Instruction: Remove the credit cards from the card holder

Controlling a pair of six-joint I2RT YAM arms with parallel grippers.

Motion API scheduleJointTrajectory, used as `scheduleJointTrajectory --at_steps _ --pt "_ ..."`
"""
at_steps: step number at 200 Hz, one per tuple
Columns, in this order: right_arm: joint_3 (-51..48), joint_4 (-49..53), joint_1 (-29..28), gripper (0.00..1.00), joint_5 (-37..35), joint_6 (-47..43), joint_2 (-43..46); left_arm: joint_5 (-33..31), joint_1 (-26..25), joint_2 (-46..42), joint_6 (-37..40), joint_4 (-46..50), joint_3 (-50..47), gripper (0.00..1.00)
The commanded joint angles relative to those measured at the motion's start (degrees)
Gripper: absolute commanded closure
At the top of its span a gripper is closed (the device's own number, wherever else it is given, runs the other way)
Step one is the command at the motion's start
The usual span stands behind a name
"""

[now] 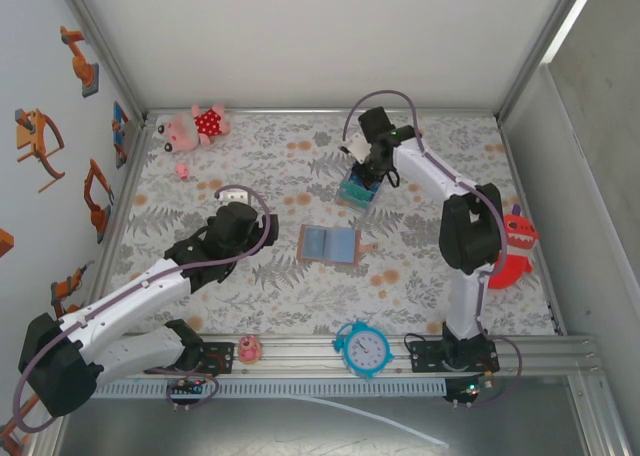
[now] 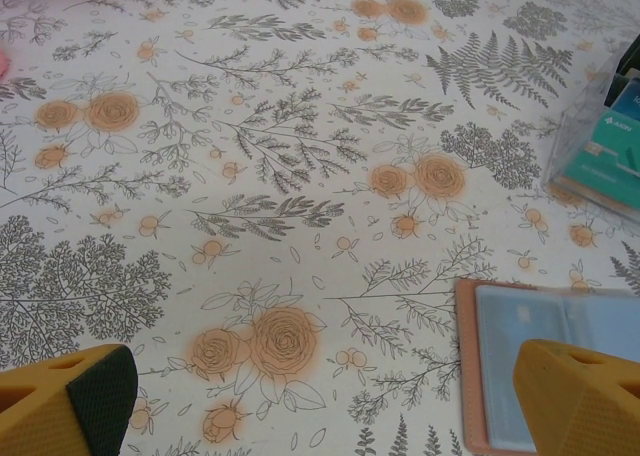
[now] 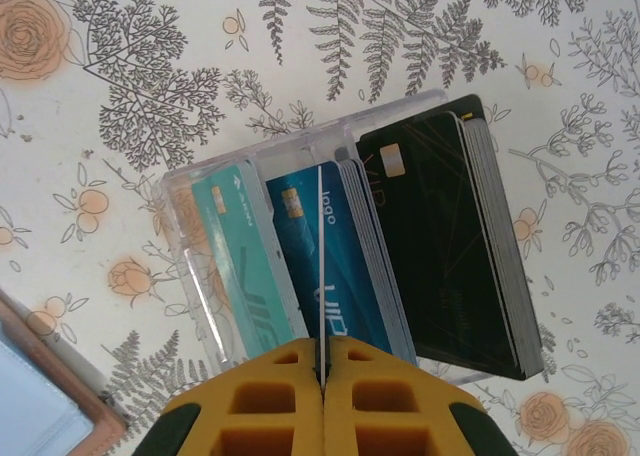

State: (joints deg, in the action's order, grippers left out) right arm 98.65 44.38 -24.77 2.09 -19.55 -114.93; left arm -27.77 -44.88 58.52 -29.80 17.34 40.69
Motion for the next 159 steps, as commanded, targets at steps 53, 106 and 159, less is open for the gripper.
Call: scheduleJointTrajectory --at_steps 53,106,159 --pt "5.97 4.17 0.14 1.0 -2.53 -4.3 -4.09 -1.63 0.36 -0.25 -1.4 0.8 -0.48 0.03" --pt "6.64 5.09 0.1 1.0 -2.79 -5.32 -5.86 -1.68 0.52 0.46 -1.34 1.11 -0.08 0.03" --pt "6.42 5.48 0.12 1.0 -2.32 -5.59 -7.05 -1.57 0.67 0.87 -1.23 0.68 0.24 0.03"
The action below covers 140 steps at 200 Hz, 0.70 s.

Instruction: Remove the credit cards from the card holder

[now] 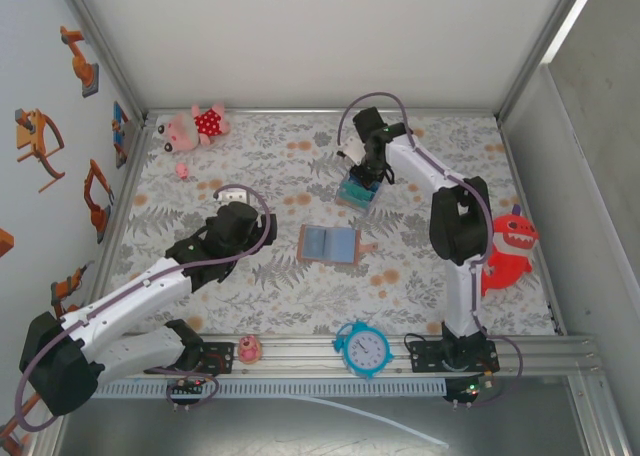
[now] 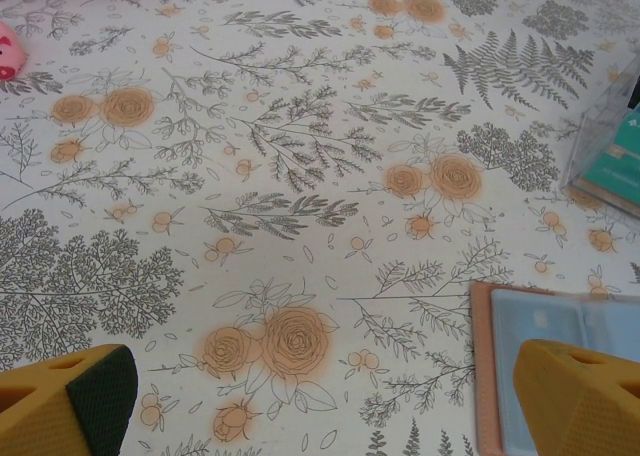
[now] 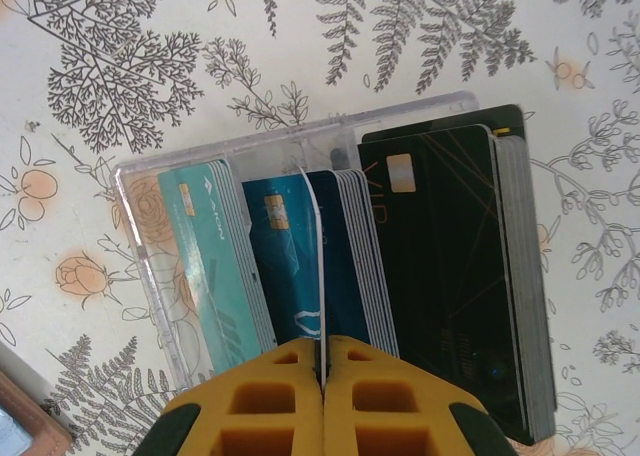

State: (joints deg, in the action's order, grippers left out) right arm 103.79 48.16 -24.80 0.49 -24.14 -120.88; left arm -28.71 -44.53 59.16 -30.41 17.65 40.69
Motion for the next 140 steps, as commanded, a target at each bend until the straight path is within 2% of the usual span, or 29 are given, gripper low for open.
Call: scheduleJointTrajectory --at_steps 1,59,88,140 --pt "1.26 1.68 0.16 1.0 -0.74 -1.0 -1.15 -0.64 0.28 0.25 -0.66 0.37 0.21 0.03" --pt "1.86 2.11 0.11 1.0 -1.16 -1.08 -1.29 -0.31 0.32 1.11 -0.31 0.29 1.06 0.03" --pt "2.18 1.99 0.22 0.9 -2.45 -1.01 -1.18 -0.1 0.27 1.22 -0.22 0.18 1.19 0.03" --pt "2.64 1.78 0.33 0.83 -3.51 -0.72 -0.44 0.06 0.32 1.02 0.08 0.12 1.31 0.03"
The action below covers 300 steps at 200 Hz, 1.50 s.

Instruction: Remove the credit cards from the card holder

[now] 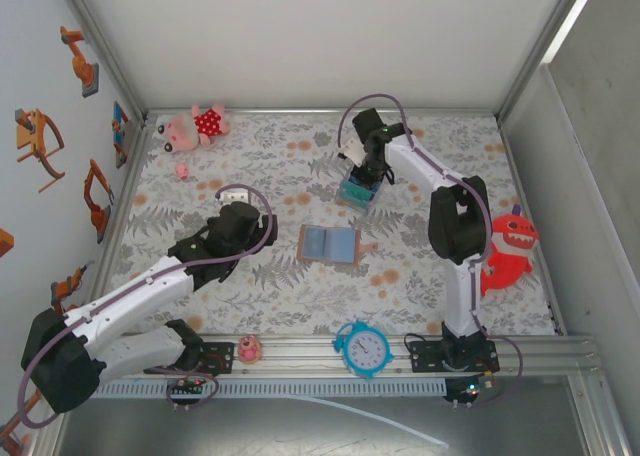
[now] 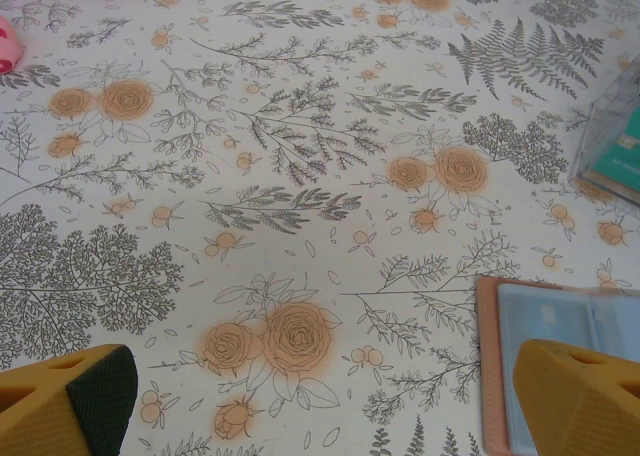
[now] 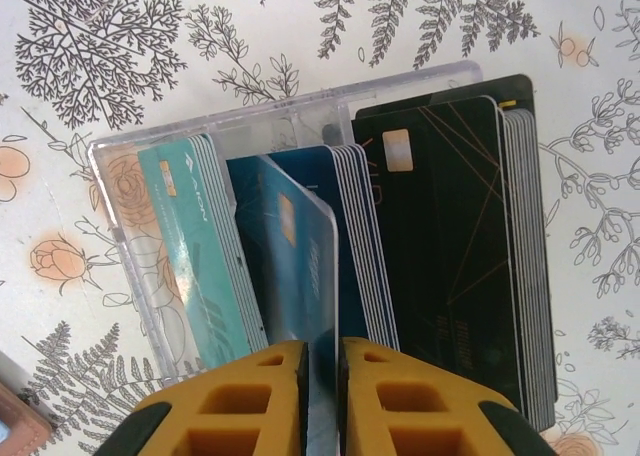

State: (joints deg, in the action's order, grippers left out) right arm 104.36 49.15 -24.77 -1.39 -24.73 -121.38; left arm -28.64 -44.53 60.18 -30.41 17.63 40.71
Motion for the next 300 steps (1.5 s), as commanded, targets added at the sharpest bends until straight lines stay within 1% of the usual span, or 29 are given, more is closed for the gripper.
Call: scheduleJointTrajectory --at_steps 1,46,76,112,144,169,203,242,269,300 --pt "2.07 0.79 0.33 0.83 -1.66 -0.09 0.12 -0.01 0.28 -0.04 0.09 0.13 1.25 0.03" --pt "2.29 0.45 0.43 0.82 -2.88 1.27 1.26 0.14 0.41 -0.2 0.22 0.2 1.3 0.03" --pt "1.97 0.34 0.39 0.82 -2.48 4.95 3.77 -0.35 0.41 -0.21 -0.21 0.43 1.53 0.03" --pt "-2.89 -2.65 0.2 0.75 -1.79 16.28 11.0 -3.07 0.67 -0.57 -2.73 1.47 1.92 0.03" --pt "-12.89 -7.88 -0.26 0.7 0.39 27.8 20.26 -5.57 1.35 -1.82 -5.95 1.89 1.58 0.03" --pt "-19.89 -8.77 -2.04 0.66 -0.89 35.94 25.93 -7.26 2.11 -3.16 -8.18 1.99 0.53 0.03" --pt "-28.41 -9.36 -6.54 0.6 -3.46 45.87 30.93 -8.34 3.55 -4.67 -10.54 1.98 -1.47 0.03" --pt "-34.42 -10.94 -15.03 0.59 -7.93 56.24 31.79 -8.34 5.91 -6.45 -11.93 2.9 -3.53 0.03" --pt "-36.06 -14.76 -20.9 0.59 -6.72 62.59 29.0 -8.34 7.7 -8.42 -12.8 3.36 -5.1 0.03" --pt "-32.11 -14.68 -26.34 0.56 -7.66 65.6 22.13 -7.95 9.63 -10.06 -14.64 4.67 -6.69 0.03"
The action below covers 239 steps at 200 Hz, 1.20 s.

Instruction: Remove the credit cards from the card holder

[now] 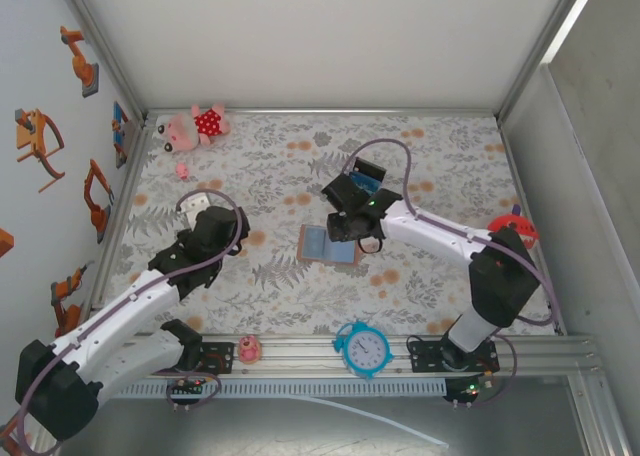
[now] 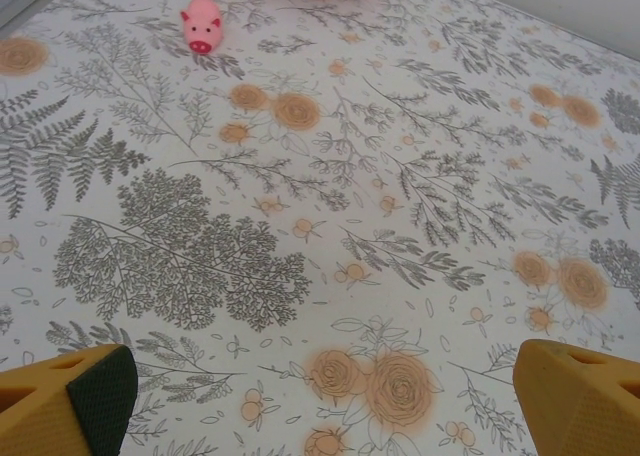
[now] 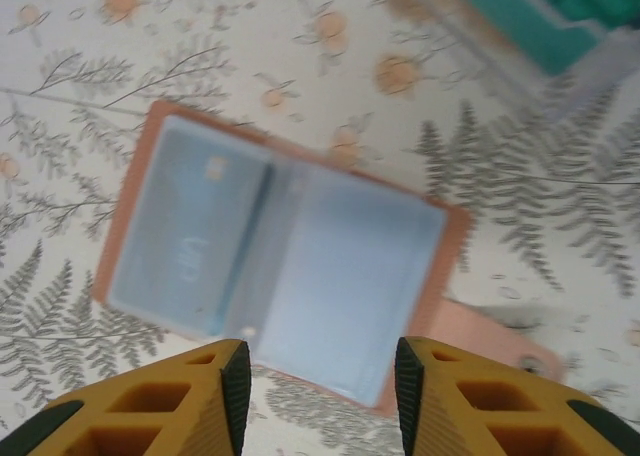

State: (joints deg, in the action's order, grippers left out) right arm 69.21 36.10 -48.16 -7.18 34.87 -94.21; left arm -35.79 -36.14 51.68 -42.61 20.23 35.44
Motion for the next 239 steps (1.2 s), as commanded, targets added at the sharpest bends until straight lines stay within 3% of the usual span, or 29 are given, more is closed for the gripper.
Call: scheduleJointTrajectory --at_steps 1,46,135,154,239 --pt "3.21 -1.64 -3.06 0.56 -1.87 6.0 -5.25 -0.83 1.33 -1.62 -2.5 2.13 -1.43 0.03" --pt "7.98 -1.55 -5.08 0.54 -0.47 6.17 -12.7 -0.01 2.42 -2.94 -3.6 3.14 -2.91 0.03" --pt "12.13 -0.98 -6.13 0.42 0.21 4.07 -19.09 1.59 3.53 -2.2 -4.06 3.9 -3.39 0.03" --pt "12.74 -0.59 -6.59 0.36 0.32 3.67 -19.98 2.07 3.7 -2.13 -4.06 3.42 -3.58 0.03" --pt "12.32 -0.01 -7.19 0.39 0.53 3.58 -22.23 3.03 4.2 -1.94 -4.23 3.33 -3.72 0.03"
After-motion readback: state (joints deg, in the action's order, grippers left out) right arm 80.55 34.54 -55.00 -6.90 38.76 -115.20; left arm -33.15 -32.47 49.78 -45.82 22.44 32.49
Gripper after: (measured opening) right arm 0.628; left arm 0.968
